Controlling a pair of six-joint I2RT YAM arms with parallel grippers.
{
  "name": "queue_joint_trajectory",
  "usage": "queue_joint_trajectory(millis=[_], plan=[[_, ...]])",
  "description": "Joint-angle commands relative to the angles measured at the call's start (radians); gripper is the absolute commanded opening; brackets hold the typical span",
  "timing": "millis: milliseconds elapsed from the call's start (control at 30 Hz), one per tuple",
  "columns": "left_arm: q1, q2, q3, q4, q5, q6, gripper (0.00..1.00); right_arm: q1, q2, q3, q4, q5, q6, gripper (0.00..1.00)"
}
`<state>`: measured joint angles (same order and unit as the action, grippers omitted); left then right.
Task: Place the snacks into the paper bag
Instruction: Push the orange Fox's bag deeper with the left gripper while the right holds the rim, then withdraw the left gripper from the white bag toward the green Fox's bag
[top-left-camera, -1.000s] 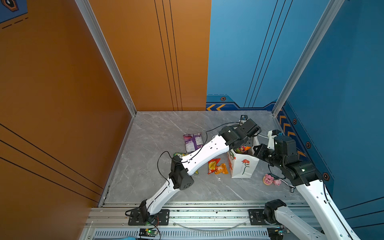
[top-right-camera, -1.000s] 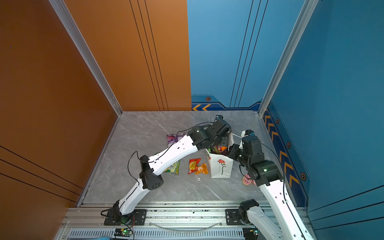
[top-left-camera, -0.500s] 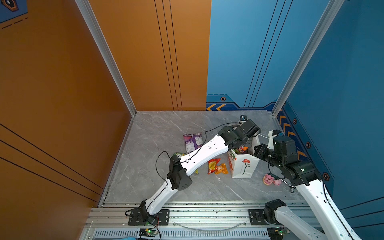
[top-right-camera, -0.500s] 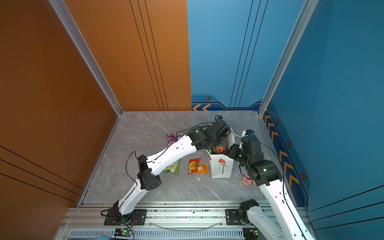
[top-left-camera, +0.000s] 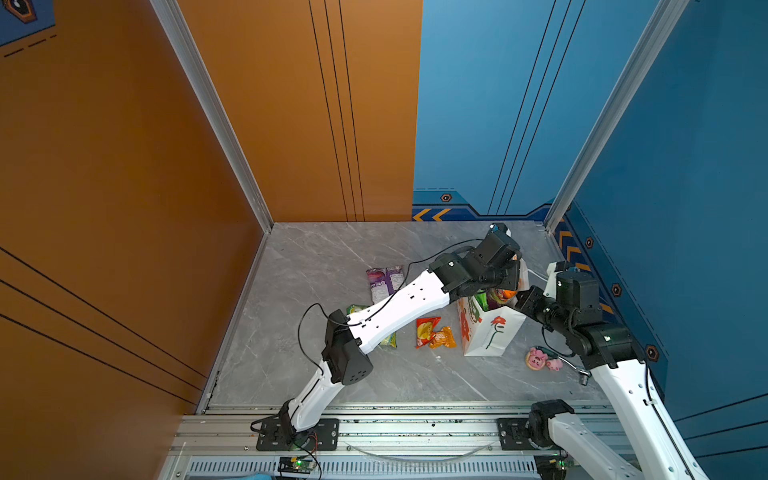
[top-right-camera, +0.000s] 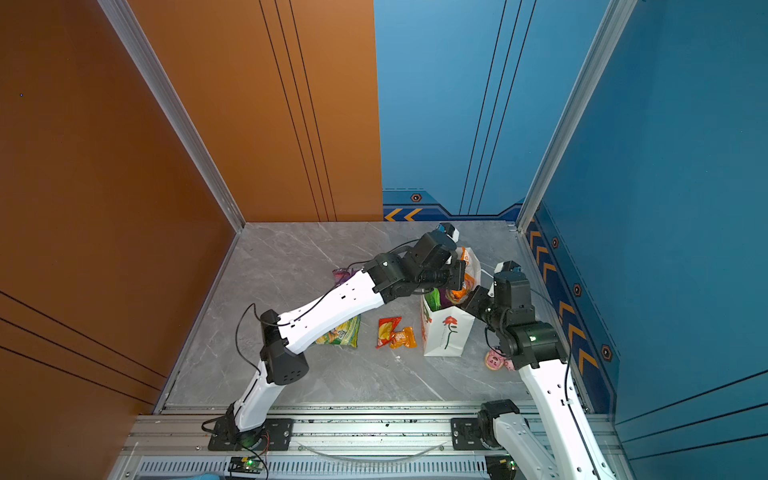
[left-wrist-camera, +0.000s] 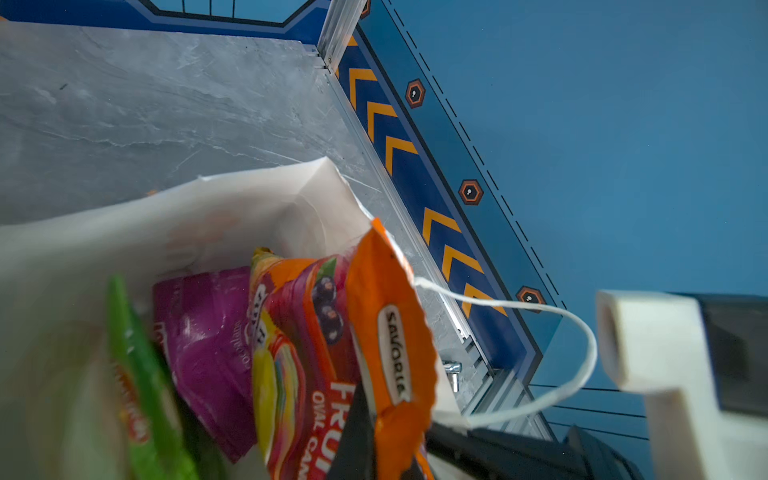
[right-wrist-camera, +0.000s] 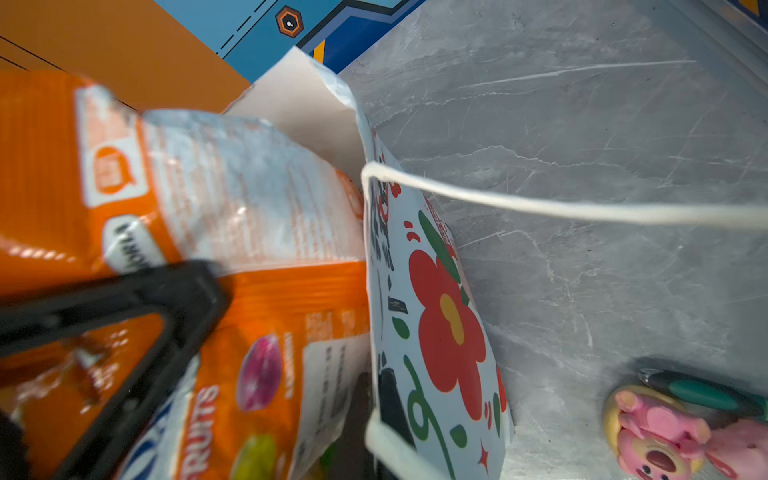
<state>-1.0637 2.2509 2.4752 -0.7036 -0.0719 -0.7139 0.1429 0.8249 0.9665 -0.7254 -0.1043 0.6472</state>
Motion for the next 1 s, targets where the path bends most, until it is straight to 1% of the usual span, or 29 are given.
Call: queue_joint_trajectory(millis=[0,133,267,333,367,433,467,633,767,967], plan=[[0.010,0.090,0.126,-0.117,0.027,-0.015,0.00,-0.002,-0.019,0.001,0.035,-0.028,-0.008,0.00],[0.018,0.120,0.137,-0.156,0.006,-0.020,0.00,0.001,-0.023,0.001,0.042,-0.030,-0.004,0.00],[0.024,0.126,0.141,-0.204,-0.040,-0.005,0.00,0.006,-0.024,0.001,0.049,-0.032,0.000,0.00],[0.026,0.125,0.141,-0.206,-0.036,0.003,0.06,0.010,-0.022,0.000,0.052,-0.030,0.002,0.00],[0.025,0.121,0.146,-0.205,-0.034,0.010,0.14,0.013,-0.021,0.000,0.053,-0.028,0.001,0.00],[0.020,0.114,0.160,-0.205,-0.042,0.028,0.32,0.016,-0.018,0.000,0.053,-0.023,0.002,0.00],[0.017,0.107,0.164,-0.205,-0.054,0.036,0.38,0.017,-0.018,0.000,0.053,-0.021,0.002,0.00],[0.012,0.064,0.153,-0.205,-0.082,0.061,0.57,0.018,-0.021,0.001,0.046,-0.008,-0.001,0.00],[-0.006,-0.001,0.112,-0.205,-0.136,0.091,0.66,0.018,-0.017,0.006,0.035,0.006,-0.009,0.00],[-0.051,-0.117,0.044,-0.201,-0.229,0.155,0.75,0.015,-0.007,0.009,0.032,0.011,-0.017,0.00]])
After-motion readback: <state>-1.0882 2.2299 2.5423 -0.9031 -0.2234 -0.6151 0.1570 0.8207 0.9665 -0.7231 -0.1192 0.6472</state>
